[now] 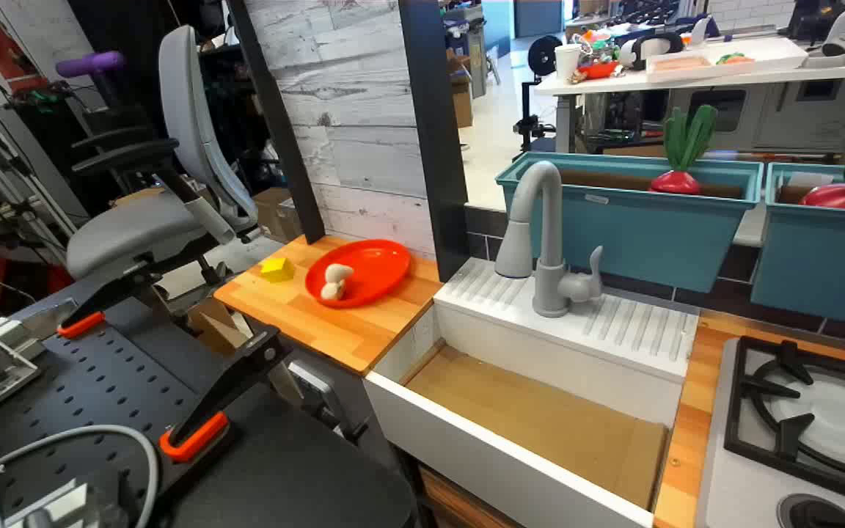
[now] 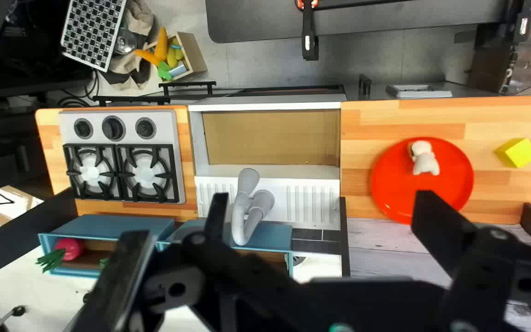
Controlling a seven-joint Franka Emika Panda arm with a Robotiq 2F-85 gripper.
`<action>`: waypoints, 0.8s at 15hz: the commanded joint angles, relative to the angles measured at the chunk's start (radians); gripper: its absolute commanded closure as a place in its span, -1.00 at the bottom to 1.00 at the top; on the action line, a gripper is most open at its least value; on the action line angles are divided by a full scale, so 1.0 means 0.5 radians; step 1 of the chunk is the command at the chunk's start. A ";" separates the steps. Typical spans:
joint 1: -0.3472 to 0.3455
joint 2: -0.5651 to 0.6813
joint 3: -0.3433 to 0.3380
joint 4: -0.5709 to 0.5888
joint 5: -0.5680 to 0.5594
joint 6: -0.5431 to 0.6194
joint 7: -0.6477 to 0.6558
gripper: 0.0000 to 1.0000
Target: Move the tap to the left
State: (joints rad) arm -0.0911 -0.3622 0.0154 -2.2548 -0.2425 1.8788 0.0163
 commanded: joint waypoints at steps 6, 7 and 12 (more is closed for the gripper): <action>0.013 0.086 -0.059 0.045 0.022 0.042 0.015 -1.00; 0.005 0.126 -0.085 0.052 0.040 0.096 0.013 -1.00; -0.040 0.460 -0.257 0.133 0.246 0.413 -0.019 -1.00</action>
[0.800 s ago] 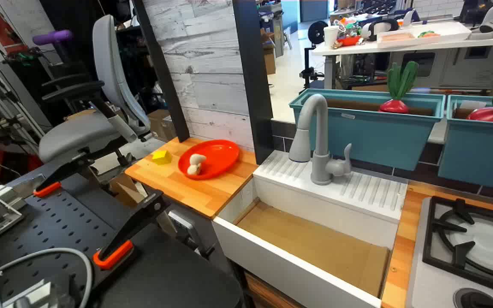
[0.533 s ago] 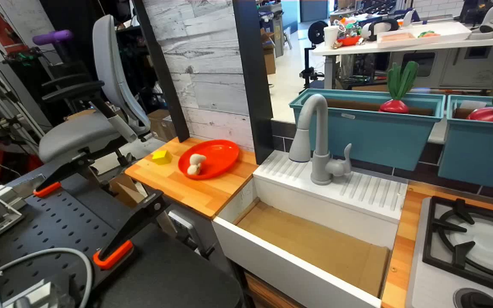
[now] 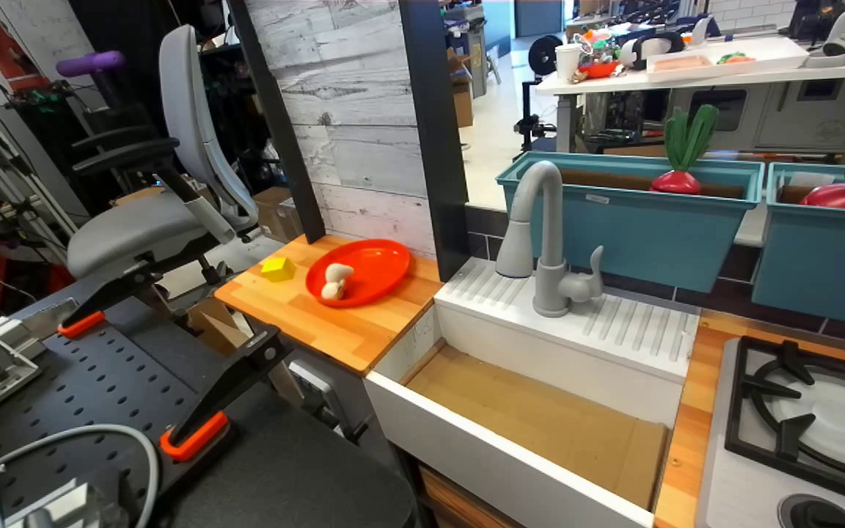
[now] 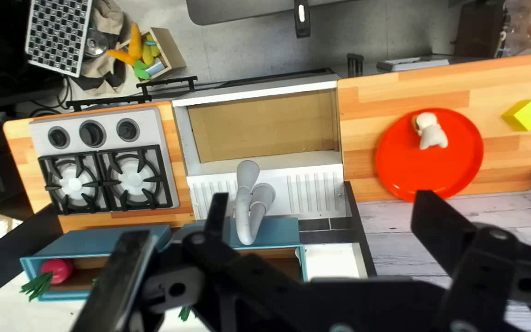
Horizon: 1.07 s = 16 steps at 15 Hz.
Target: Move the tap to the left
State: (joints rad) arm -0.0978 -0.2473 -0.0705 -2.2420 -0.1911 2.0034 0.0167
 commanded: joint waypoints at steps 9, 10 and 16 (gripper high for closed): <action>-0.192 1.058 -0.194 0.483 0.790 0.480 -0.175 -1.00; -0.213 1.138 -0.193 0.533 0.793 0.498 -0.154 -1.00; -0.280 1.593 -0.212 0.874 0.623 0.484 -0.101 -1.00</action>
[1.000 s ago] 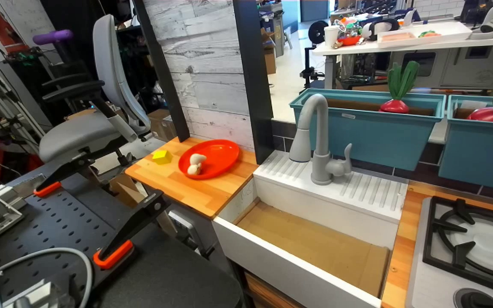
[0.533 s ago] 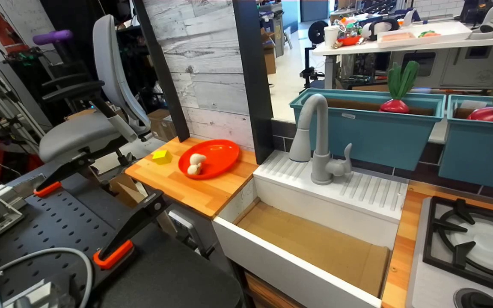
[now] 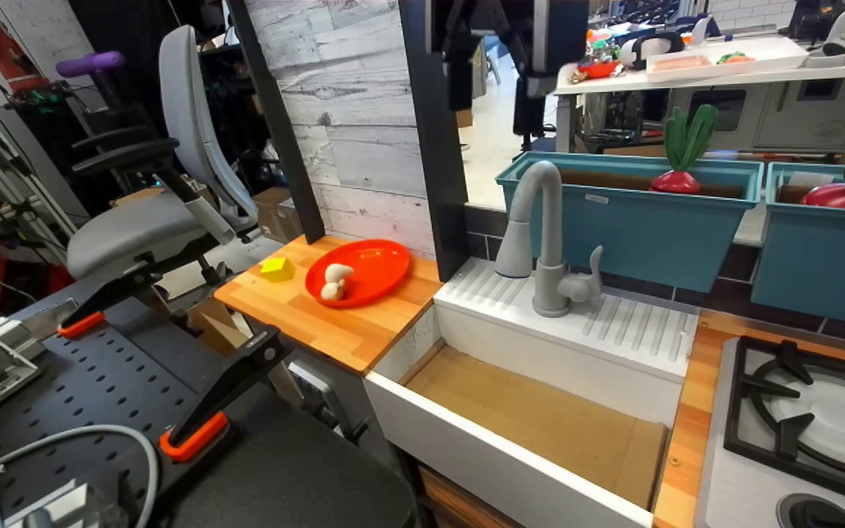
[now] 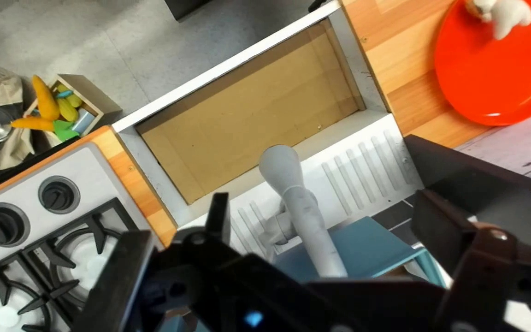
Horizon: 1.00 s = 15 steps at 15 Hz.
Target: Move the tap to the left
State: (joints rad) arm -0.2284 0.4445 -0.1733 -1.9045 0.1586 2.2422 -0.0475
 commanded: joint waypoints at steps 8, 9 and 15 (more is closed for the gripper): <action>0.028 0.542 -0.007 0.461 -0.318 0.006 0.056 -1.00; 0.028 0.564 0.003 0.476 -0.339 0.021 0.033 -1.00; 0.046 0.650 0.049 0.548 -0.398 0.023 -0.038 -0.45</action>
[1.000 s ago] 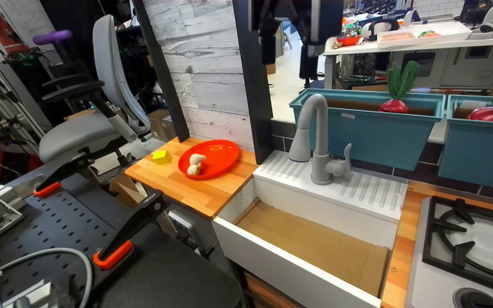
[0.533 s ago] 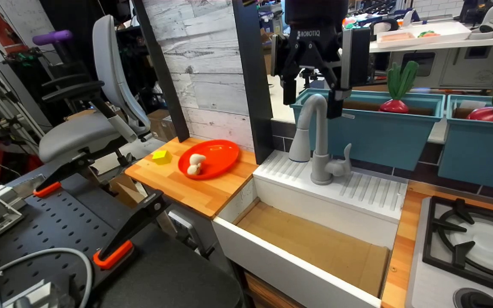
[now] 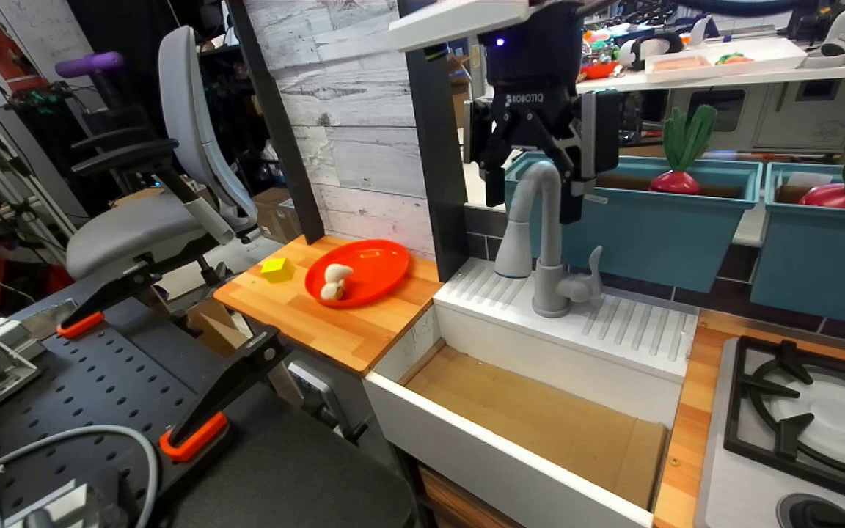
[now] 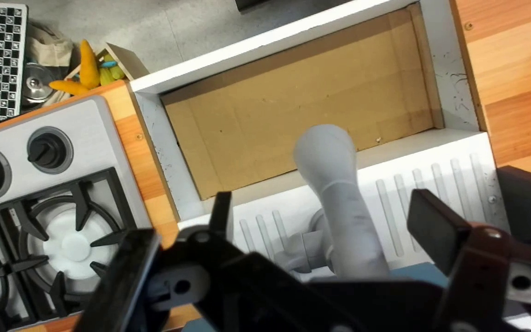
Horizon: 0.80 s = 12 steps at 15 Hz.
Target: Move the tap to the left
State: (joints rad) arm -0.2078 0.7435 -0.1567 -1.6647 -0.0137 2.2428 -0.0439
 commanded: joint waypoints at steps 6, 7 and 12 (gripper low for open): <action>0.004 0.051 0.028 0.085 -0.052 0.022 -0.096 0.46; 0.003 0.047 0.030 0.083 -0.049 0.019 -0.104 0.64; 0.013 -0.001 0.041 0.012 -0.018 0.046 -0.070 0.88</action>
State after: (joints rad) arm -0.1998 0.7588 -0.1451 -1.6416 -0.0176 2.2428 -0.0880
